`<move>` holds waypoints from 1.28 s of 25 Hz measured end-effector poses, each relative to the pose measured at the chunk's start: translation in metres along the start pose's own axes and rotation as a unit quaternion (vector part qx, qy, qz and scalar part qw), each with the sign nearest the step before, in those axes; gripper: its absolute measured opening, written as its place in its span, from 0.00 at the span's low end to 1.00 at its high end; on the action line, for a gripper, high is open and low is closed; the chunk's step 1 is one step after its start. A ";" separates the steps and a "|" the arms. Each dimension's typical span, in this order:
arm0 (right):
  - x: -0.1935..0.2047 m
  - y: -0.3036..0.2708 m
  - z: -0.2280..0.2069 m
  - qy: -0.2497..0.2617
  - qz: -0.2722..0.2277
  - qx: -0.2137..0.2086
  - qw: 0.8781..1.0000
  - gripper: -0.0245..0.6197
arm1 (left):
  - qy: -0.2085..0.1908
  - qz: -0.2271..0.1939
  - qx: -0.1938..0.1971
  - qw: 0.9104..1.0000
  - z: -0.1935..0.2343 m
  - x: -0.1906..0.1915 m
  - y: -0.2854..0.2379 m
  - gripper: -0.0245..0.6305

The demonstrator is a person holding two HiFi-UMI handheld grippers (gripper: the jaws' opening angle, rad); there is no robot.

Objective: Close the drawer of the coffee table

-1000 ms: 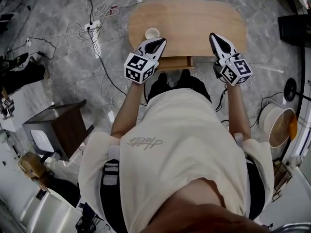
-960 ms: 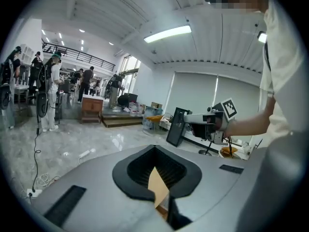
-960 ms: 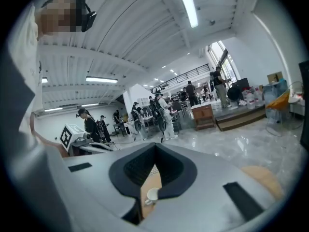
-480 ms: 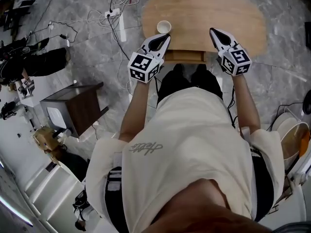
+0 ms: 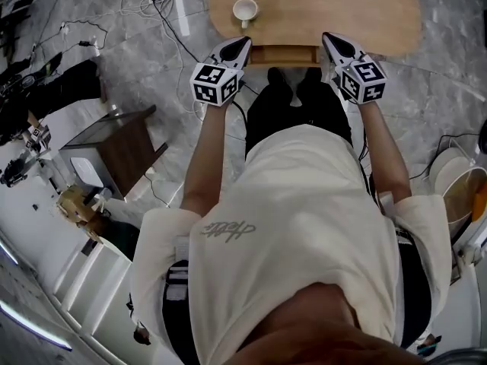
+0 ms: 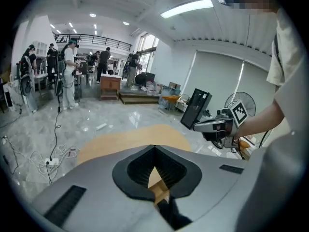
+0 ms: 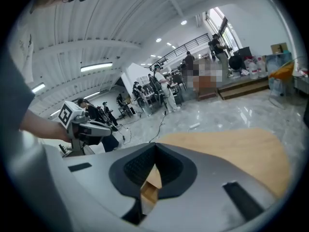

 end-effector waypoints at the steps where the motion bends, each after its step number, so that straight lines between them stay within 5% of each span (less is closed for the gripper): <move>1: 0.011 0.001 -0.001 -0.012 0.003 0.010 1.000 0.03 | 0.004 0.010 0.002 1.000 0.005 0.008 -0.009 0.04; 6: 0.089 0.008 0.003 -0.054 0.057 0.064 0.995 0.03 | 0.048 0.061 0.004 0.997 0.032 0.057 -0.046 0.04; 13: 0.177 -0.013 0.030 -0.107 0.116 0.071 0.985 0.03 | 0.075 0.133 0.023 0.988 0.066 0.143 -0.056 0.04; 24: 0.261 -0.100 0.053 -0.029 0.236 -0.031 0.971 0.03 | 0.091 0.259 0.021 0.962 0.121 0.293 -0.097 0.04; 32: 0.364 -0.125 0.032 -0.084 0.330 -0.024 0.940 0.03 | 0.185 0.281 0.010 0.942 0.160 0.388 -0.148 0.04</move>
Point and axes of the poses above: the fingertips, and each gripper's own axes: y backward along the fingers, z to its left, x out of its underside, the point moved 8 cm from there along y, backward along the fingers, and after that the axes turned 11 degrees about y, right-handed, at the moved point
